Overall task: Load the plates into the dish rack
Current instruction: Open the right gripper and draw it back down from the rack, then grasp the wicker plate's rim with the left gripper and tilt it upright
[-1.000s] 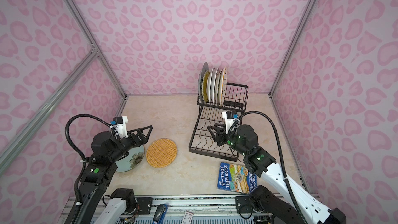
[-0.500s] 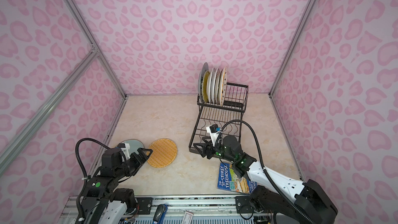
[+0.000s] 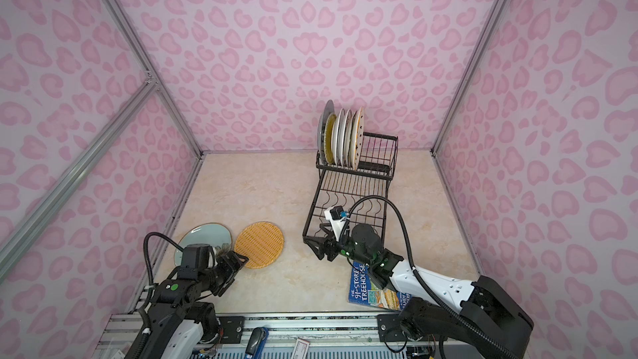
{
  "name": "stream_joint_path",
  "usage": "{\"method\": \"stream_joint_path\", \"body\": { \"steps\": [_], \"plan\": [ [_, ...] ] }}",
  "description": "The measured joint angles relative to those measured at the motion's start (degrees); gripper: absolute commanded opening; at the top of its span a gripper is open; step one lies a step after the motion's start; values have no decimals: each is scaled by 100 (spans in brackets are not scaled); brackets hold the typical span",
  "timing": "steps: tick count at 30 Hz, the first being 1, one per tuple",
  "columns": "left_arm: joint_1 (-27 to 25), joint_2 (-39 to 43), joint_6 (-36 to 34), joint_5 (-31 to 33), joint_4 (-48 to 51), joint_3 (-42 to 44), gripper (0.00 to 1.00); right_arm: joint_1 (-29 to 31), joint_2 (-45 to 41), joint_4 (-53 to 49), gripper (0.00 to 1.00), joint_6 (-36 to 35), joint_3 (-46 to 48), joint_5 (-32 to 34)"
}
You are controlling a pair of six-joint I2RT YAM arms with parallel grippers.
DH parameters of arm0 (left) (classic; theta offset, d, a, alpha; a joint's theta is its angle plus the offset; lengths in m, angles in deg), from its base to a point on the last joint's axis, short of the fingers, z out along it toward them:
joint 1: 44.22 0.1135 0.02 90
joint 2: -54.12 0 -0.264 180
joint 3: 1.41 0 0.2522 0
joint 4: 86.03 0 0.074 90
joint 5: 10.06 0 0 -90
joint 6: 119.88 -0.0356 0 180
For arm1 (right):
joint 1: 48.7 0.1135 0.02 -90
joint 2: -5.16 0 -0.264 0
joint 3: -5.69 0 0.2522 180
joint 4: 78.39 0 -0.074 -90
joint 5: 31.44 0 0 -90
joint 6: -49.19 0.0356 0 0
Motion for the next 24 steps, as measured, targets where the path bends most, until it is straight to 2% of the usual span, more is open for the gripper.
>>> {"method": "stream_joint_path", "body": {
  "steps": [5,12,24],
  "plan": [
    [0,-144,197,-26,-505,284,77,9,282,341,97,70,4,-256],
    [0,-205,566,-55,-1213,647,63,9,562,623,97,243,4,-494],
    [0,-420,1316,-48,-2500,1078,56,9,520,793,97,308,15,-555]
  ]
}}
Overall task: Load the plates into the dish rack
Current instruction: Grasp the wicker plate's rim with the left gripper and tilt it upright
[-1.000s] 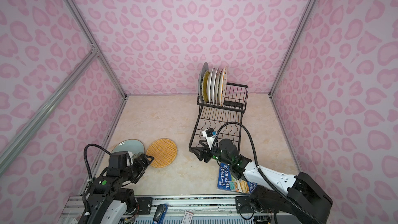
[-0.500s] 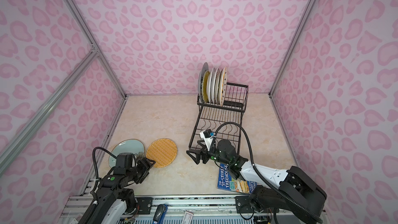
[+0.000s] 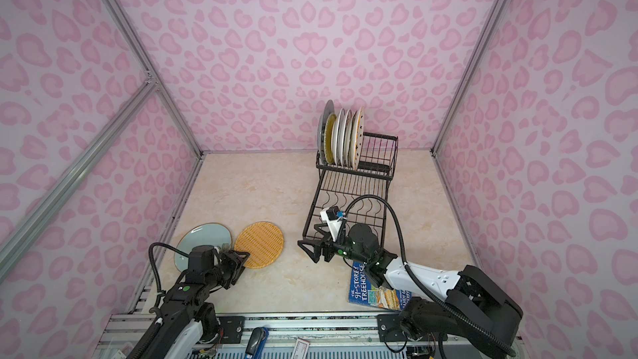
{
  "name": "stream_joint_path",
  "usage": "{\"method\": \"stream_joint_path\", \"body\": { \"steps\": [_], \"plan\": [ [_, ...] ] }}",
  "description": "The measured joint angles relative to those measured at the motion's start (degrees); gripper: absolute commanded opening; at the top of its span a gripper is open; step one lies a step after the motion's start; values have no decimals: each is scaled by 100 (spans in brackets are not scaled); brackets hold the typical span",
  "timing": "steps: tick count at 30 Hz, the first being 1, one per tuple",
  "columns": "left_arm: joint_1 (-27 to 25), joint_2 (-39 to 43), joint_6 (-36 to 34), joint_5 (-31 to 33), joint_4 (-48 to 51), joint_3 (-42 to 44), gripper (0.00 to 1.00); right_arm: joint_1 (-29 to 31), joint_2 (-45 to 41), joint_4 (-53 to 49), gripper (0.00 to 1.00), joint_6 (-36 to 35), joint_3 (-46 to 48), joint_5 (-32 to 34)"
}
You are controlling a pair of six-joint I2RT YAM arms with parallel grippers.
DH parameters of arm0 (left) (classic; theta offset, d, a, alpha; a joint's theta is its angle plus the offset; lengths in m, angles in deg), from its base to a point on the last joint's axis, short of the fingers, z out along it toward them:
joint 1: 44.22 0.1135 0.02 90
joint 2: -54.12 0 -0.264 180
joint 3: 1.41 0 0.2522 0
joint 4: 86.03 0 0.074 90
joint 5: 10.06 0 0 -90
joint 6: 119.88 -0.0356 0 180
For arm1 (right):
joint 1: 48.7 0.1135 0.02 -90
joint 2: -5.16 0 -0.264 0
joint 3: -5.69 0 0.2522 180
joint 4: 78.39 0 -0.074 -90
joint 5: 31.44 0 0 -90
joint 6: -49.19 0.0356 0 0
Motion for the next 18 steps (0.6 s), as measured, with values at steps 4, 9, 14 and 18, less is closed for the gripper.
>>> {"method": "stream_joint_path", "body": {
  "steps": [4,9,14,18],
  "plan": [
    [0,-92,247,0,-490,184,53,0,0,0,97,2,0,-24],
    [0,-120,424,31,-813,315,49,0,-7,0,97,2,2,-24],
    [0,-188,664,177,-1174,485,37,0,-7,0,97,2,20,-24],
    [0,-326,702,264,-1311,509,23,0,-7,2,97,2,22,-26]
  ]
}}
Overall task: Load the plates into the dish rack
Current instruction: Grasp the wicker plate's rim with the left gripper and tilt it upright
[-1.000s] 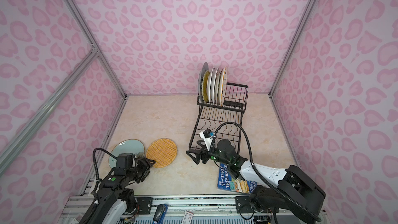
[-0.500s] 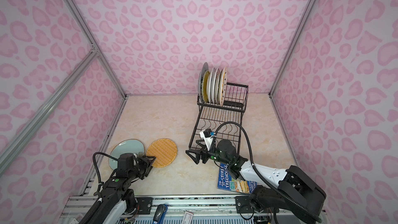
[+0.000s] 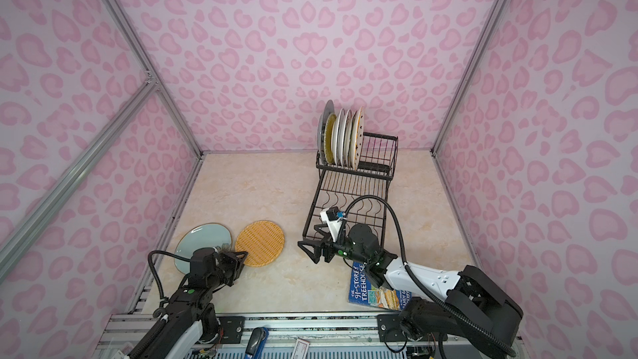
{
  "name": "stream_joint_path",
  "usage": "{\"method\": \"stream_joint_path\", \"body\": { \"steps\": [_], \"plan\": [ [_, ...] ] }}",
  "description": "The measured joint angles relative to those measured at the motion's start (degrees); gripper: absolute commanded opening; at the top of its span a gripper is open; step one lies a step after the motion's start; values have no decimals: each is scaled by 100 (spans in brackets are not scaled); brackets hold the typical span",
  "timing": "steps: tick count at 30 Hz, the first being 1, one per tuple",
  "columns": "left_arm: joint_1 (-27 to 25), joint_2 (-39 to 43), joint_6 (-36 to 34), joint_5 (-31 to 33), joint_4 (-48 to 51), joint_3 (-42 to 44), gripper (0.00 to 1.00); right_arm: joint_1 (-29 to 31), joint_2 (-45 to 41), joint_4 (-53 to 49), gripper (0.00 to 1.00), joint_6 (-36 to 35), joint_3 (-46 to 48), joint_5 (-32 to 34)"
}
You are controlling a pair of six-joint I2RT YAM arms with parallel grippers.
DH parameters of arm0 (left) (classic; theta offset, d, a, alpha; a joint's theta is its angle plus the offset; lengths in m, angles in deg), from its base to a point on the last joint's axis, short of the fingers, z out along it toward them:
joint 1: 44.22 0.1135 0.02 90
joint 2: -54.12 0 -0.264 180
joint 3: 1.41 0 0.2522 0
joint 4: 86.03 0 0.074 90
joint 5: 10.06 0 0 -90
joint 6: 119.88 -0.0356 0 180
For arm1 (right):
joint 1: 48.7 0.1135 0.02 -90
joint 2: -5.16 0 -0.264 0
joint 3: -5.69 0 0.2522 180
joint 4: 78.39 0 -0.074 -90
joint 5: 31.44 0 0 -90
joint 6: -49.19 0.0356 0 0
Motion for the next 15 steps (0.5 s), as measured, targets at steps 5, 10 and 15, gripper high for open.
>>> {"method": "stream_joint_path", "body": {
  "steps": [5,10,15],
  "plan": [
    [-11,-151,-208,-52,-203,-232,4,-7,7,11,97,2,0,-20],
    [4,-190,-452,2,339,-691,4,-9,-13,24,97,0,33,-48],
    [-4,55,-828,76,1191,-1351,4,-9,-249,-103,97,-70,9,-59]
  ]
}}
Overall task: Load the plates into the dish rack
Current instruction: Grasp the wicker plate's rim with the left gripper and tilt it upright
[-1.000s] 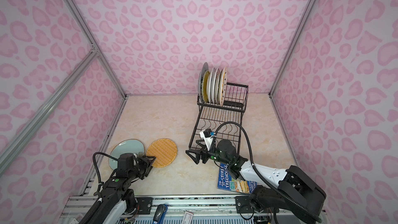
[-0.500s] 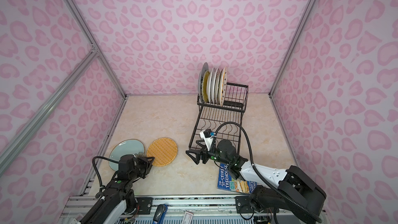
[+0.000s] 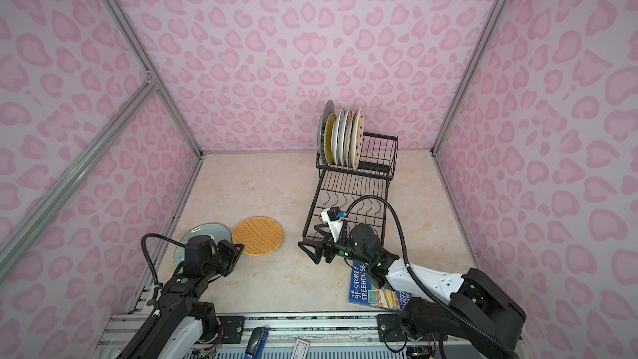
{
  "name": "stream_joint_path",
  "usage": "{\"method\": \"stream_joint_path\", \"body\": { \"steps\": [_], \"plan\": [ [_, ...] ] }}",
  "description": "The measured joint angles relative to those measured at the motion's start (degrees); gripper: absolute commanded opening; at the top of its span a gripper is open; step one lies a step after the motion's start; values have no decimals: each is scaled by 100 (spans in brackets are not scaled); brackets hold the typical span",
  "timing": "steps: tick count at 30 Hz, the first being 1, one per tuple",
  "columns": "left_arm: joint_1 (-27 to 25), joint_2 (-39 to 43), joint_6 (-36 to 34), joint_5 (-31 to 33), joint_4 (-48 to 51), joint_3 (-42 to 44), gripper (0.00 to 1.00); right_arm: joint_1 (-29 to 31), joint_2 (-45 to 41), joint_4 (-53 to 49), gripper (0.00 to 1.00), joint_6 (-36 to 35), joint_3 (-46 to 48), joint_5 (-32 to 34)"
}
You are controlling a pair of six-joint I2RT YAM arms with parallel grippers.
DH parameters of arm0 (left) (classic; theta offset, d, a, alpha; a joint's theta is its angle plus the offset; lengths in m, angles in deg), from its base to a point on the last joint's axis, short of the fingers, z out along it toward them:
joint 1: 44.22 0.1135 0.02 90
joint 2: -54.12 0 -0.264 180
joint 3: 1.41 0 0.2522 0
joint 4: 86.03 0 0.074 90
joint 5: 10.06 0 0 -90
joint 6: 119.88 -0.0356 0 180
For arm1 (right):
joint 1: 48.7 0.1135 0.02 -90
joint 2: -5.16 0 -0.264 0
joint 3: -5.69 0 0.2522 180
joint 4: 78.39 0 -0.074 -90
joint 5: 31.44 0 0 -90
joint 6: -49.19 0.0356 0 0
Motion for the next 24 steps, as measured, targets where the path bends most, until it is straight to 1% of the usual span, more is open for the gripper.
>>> {"method": "stream_joint_path", "body": {
  "steps": [2,5,8,11,15,17,24],
  "plan": [
    [0,133,-146,11,295,-295,4,4,-166,-162,97,-68,-70,4],
    [4,295,-356,20,811,-774,4,83,-457,-466,97,-256,-212,225],
    [-7,337,-527,66,1290,-1228,4,302,-717,-782,97,-575,-321,590],
    [-7,205,-608,81,1768,-1711,4,568,-866,-927,97,-997,-284,1075],
    [-105,-122,-686,208,2310,-2326,3,964,-903,-809,98,-1801,-33,1679],
    [-203,-264,-684,269,2527,-2570,3,1161,-822,-752,98,-2277,-59,1814],
    [-874,-1019,-396,997,3233,-3600,3,1744,-85,-839,98,-3794,-765,2131]
  ]
}}
